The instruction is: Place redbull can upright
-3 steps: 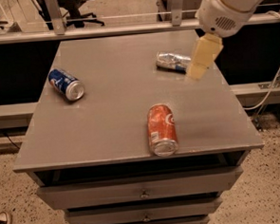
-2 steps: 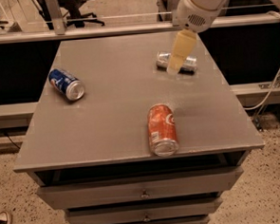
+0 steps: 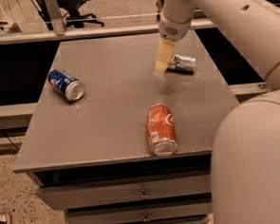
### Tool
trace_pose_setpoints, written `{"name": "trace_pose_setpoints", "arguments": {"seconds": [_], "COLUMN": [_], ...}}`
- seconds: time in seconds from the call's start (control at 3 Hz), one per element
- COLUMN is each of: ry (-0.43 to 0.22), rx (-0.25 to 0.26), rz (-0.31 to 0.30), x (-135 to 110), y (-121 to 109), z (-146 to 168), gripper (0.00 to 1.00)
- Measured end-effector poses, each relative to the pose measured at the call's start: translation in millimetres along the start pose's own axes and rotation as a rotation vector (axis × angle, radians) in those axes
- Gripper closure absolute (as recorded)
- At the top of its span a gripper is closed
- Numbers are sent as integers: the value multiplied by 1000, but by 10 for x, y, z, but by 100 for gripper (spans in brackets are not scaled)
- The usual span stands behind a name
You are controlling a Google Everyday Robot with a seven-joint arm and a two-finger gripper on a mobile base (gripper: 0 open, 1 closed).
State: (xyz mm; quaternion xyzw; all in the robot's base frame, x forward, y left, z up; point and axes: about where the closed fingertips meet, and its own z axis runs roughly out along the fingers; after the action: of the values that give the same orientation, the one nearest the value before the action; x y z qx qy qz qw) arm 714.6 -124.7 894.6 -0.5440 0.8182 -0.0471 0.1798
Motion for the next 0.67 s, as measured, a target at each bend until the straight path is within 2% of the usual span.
{"name": "trace_pose_setpoints", "arguments": {"seconds": [0.33,0.67], "ry": [46,66], "rx": [-35,-68], "rz": [56,87], "x": [97,152], "y": [-136,-174], "z": [293,455], "gripper": [0,15]}}
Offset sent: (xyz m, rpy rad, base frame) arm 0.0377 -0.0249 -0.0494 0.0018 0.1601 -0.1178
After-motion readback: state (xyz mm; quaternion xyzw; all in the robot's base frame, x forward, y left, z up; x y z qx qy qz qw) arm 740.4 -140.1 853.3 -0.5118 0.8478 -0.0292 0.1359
